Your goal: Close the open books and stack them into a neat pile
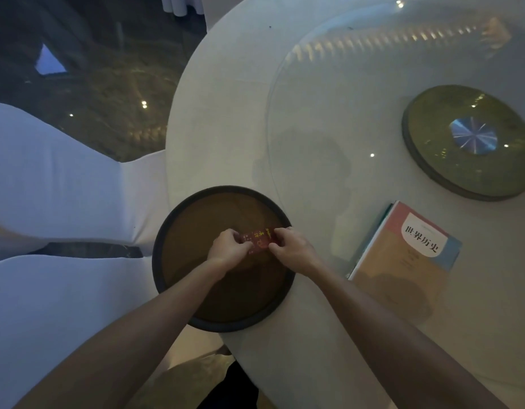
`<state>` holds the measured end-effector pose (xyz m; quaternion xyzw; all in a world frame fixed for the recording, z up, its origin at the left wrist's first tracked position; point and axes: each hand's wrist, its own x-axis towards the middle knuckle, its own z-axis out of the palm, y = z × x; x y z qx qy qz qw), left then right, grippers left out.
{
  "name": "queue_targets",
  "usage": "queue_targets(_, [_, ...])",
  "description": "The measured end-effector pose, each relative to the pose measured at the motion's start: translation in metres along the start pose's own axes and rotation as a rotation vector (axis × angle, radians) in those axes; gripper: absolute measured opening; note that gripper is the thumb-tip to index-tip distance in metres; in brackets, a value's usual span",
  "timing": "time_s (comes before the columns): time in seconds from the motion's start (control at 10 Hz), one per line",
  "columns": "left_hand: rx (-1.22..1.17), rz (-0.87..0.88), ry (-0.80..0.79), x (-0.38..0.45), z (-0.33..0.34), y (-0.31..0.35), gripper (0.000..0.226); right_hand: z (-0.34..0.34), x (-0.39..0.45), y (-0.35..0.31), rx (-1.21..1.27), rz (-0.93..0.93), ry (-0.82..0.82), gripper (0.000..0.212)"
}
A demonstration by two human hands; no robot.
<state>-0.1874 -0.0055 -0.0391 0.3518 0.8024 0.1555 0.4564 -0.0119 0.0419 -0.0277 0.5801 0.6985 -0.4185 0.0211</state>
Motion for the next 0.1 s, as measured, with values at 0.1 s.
queue_targets(0.1, [0.173, 0.123, 0.103, -0.0026, -0.0021, 0.0150, 0.058, -0.0095, -0.0066, 0.0053, -0.026, -0.012, 0.076, 0.050])
